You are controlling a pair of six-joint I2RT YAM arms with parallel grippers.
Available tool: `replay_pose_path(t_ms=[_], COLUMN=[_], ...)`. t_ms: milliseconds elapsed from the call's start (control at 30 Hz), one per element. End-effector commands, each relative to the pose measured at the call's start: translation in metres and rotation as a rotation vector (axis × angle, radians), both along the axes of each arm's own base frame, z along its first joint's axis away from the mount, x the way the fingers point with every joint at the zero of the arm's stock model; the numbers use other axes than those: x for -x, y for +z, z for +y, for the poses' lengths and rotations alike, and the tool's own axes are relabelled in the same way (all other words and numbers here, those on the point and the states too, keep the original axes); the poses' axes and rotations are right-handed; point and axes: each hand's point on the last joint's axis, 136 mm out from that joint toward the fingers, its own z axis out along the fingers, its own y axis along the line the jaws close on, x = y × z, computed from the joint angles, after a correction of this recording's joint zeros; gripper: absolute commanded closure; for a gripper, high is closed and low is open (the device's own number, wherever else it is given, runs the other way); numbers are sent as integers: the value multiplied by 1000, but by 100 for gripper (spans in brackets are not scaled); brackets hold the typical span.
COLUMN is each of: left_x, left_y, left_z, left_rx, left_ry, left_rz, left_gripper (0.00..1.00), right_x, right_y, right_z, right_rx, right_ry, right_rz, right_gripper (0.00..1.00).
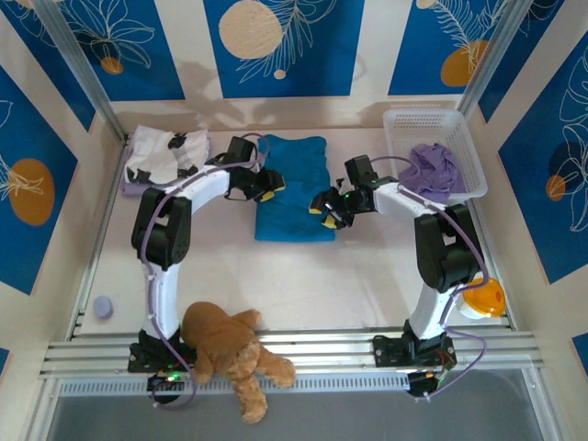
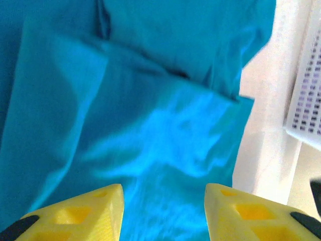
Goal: Fold and stack the t-shirts
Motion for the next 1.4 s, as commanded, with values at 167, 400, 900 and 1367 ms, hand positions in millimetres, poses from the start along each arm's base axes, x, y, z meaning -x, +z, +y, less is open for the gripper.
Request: replay_pose_path(t_ms=[167,400,900,1367], left_x=[56,80,181,228], left_y=[-27,-57,-64,-15], left_z=[12,19,31,54], left_rx=[-57,-77,-102,-205], left_ry=[-102,-90,-112,-148], left_rz=[70,127,156,92], left_gripper=[54,54,53,53], right_x=[7,21,128,187], right_y=[-35,-57,-69,-38], right_z=[-3,-8,-21,-72], right_rx=[103,141,179,266], right_ry=[48,69,131,87], right_rz=[61,98,187,104], right_gripper=[47,47,47,46])
